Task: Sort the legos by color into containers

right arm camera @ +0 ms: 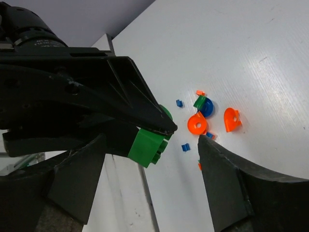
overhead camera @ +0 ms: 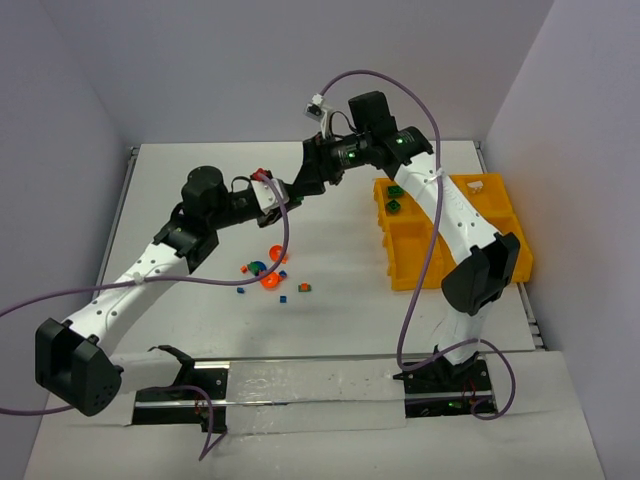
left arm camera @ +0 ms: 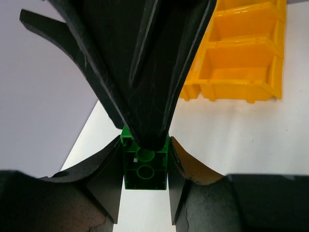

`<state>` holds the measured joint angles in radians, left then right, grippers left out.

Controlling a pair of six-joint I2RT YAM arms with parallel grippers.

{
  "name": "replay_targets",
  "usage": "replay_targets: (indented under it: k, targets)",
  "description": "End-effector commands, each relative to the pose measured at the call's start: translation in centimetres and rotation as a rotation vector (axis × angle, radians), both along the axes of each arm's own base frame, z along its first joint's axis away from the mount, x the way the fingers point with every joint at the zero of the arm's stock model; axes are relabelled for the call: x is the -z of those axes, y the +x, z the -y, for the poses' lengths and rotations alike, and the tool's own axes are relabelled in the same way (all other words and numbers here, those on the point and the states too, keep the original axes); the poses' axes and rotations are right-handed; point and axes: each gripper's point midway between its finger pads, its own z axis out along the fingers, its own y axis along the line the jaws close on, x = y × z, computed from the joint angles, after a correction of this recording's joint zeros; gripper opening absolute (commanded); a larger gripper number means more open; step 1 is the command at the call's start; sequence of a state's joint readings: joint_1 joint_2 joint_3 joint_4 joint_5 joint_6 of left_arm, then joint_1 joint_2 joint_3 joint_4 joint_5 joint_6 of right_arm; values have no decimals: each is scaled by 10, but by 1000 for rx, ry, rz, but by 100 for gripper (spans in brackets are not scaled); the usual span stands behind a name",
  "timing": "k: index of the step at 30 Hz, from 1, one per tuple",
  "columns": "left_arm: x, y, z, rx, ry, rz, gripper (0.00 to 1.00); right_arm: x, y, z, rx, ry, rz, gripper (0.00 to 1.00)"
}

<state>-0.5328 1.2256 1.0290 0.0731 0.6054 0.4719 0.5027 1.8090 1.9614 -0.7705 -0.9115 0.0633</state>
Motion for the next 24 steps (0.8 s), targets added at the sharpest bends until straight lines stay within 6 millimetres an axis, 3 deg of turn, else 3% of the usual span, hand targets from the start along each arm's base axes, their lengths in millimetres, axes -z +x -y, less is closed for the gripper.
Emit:
replay_targets:
  k: [1,8,13,15,16,18,19,20,24]
  targets:
    - [-34,2,8,5,-61,76,4,4,1,-8,0,0,-6,73]
    - [-37,5,9,-12,-68,82,5,10,3,-9,10,-9,-32,39]
    - [-36,11,7,-52,-72,85,12,13,-1,-7,0,-12,-41,2]
    - [-37,18,4,-98,-81,78,35,12,3,-4,19,-21,-21,0]
    - [-36,20,3,-107,-82,75,38,12,4,-3,23,-21,-18,0]
    - [-34,28,-2,-162,-88,51,60,10,12,3,48,-23,-8,0]
    - [-34,33,-5,-200,-95,30,84,9,17,8,66,-24,-3,0]
    - [-31,35,-7,-222,-91,12,96,10,25,15,92,-29,2,0]
    - [-27,42,-19,-300,-91,-27,99,16,49,48,180,-69,26,0]
